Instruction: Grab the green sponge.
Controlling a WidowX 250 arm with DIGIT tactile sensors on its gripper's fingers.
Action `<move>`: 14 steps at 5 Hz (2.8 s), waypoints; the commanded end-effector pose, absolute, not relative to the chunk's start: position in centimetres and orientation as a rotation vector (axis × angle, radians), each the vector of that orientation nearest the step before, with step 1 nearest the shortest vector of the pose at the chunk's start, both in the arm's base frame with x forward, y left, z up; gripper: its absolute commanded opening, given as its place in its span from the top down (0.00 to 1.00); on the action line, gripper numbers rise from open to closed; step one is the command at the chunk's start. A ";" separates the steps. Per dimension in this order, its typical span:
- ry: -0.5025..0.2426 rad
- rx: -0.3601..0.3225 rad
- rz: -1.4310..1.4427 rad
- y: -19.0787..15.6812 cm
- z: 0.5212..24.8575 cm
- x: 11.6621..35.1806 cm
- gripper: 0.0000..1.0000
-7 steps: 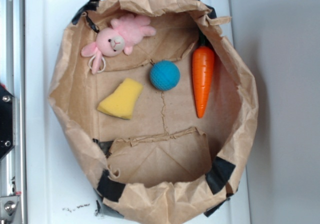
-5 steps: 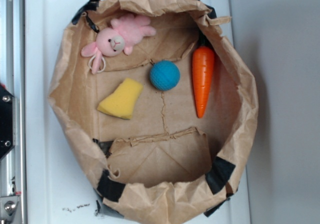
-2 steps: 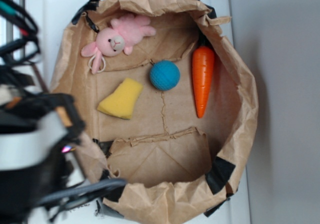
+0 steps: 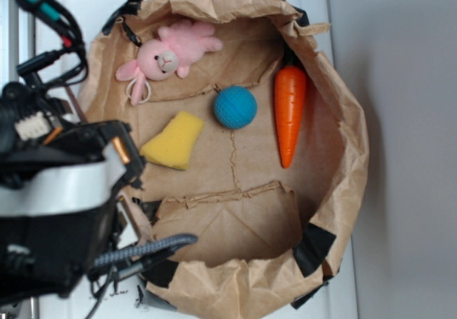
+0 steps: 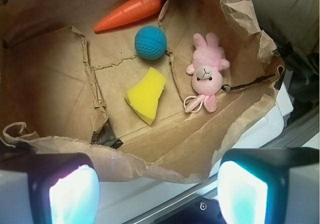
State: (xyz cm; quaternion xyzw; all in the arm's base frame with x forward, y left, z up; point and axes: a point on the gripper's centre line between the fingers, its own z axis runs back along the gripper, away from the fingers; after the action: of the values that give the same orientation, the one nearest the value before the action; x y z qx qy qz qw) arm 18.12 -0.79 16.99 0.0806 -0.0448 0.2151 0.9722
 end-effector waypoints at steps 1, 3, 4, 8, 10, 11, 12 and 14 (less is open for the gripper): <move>-0.209 -0.005 0.435 0.9 21.8 16.6 0.00; -0.242 0.082 0.635 -0.5 18.1 22.0 0.00; -0.290 0.112 0.675 0.1 15.0 23.4 0.00; -0.217 0.101 0.612 4.1 6.2 24.8 0.00; -0.121 0.015 0.526 4.7 5.3 23.2 0.00; -0.124 0.040 0.518 4.3 4.1 22.8 0.00; -0.124 0.040 0.518 4.3 4.1 22.8 0.00; -0.124 0.040 0.518 4.3 4.1 22.8 0.00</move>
State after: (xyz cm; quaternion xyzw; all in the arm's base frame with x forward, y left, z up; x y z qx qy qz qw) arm 22.52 3.93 3.64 0.0184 -0.0525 0.2618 0.9635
